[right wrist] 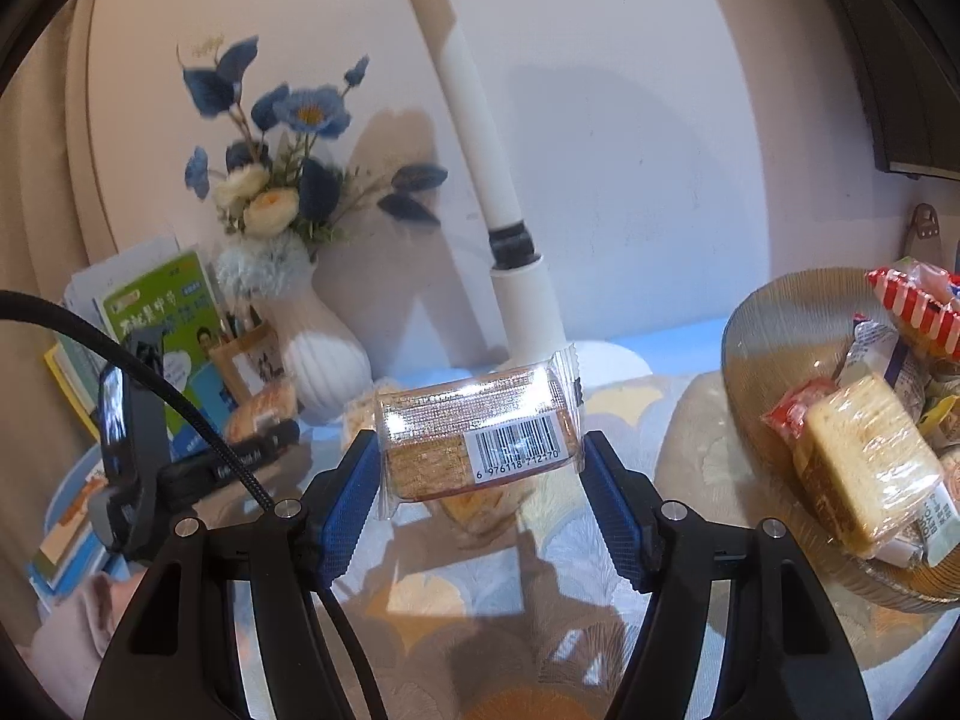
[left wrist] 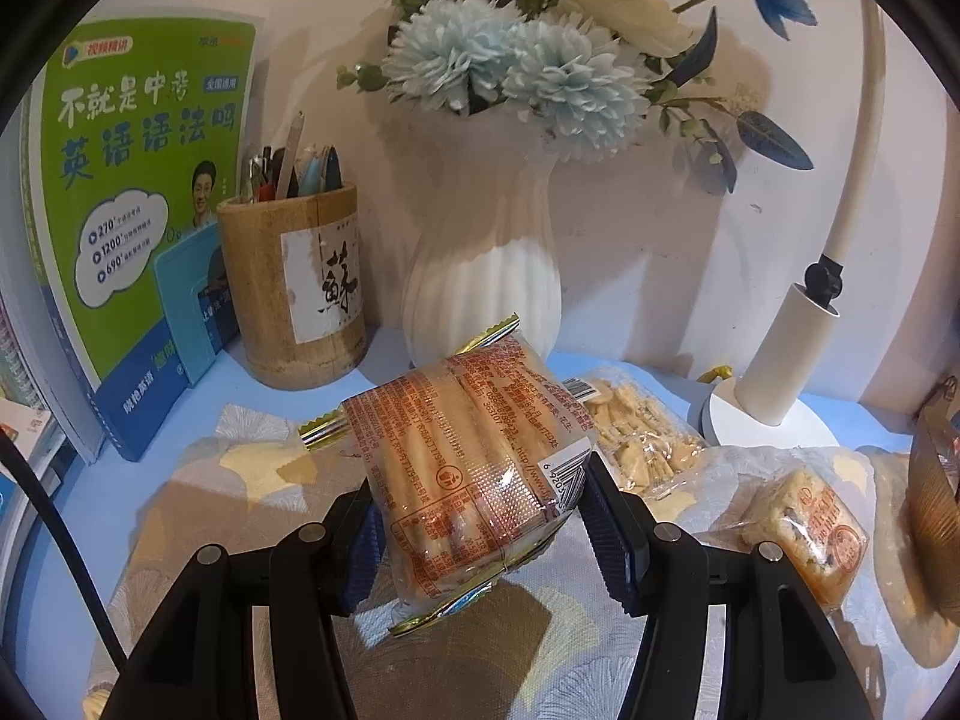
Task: Organize snacks
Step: 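Carry both packs over the amber bowl and release them inside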
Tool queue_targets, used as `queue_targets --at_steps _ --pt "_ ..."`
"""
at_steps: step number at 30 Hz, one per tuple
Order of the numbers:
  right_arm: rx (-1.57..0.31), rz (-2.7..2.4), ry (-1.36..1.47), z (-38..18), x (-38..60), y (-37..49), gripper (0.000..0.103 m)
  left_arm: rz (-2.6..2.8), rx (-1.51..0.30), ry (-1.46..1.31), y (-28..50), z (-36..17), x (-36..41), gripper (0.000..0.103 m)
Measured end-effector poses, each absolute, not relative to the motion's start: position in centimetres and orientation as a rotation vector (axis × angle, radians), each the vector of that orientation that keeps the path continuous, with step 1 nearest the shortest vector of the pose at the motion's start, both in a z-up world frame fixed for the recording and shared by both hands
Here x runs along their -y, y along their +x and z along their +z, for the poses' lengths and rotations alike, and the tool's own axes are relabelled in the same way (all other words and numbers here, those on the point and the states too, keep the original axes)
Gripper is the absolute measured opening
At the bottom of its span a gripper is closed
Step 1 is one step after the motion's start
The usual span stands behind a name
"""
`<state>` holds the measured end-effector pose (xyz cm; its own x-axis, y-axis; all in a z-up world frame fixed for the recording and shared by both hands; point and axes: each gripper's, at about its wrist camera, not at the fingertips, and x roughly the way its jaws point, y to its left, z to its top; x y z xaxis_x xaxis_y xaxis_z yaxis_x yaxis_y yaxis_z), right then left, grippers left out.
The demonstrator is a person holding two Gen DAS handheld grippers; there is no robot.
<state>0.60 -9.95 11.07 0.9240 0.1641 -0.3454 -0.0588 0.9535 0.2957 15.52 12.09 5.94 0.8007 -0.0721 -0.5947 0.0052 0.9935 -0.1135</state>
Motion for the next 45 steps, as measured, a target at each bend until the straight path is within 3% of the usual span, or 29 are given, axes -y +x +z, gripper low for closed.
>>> queue_targets --at_steps 6,14,21,25,32,34,35,36,37,45 --pt "-0.342 0.122 0.406 13.5 12.6 0.1 0.066 -0.023 -0.651 -0.08 14.7 7.1 -11.3 0.058" --pt "-0.309 0.076 0.475 19.5 17.5 0.4 0.066 -0.058 -0.619 -0.067 11.8 15.7 -8.0 0.058" --pt "-0.329 -0.069 0.487 21.9 24.6 0.0 0.066 -0.263 -0.55 0.01 9.2 21.9 1.0 0.058" --pt "-0.369 -0.147 0.476 21.5 28.6 -0.8 0.066 -0.406 -0.569 0.066 7.8 22.0 7.5 0.058" --pt "-0.458 -0.249 0.436 19.9 33.1 -1.0 0.068 -0.61 -0.734 0.149 6.7 17.7 17.5 0.058" --pt "-0.492 -0.228 0.432 19.3 33.7 -0.5 0.076 -0.65 -0.776 0.186 6.7 16.2 19.6 0.062" --pt "-0.528 -0.238 0.429 19.0 33.9 -0.1 0.086 -0.637 -0.796 0.223 7.0 15.4 20.6 0.071" --pt "-0.56 -0.242 0.433 18.7 34.2 0.2 0.089 -0.617 -0.806 0.253 7.4 15.1 21.1 0.076" --pt "-0.569 -0.237 0.44 18.7 34.4 0.0 0.089 -0.585 -0.808 0.284 7.8 14.9 21.4 0.084" --pt "-0.512 -0.155 0.505 21.1 31.7 -0.8 0.09 -0.465 -0.736 0.247 10.0 17.2 14.7 0.095"
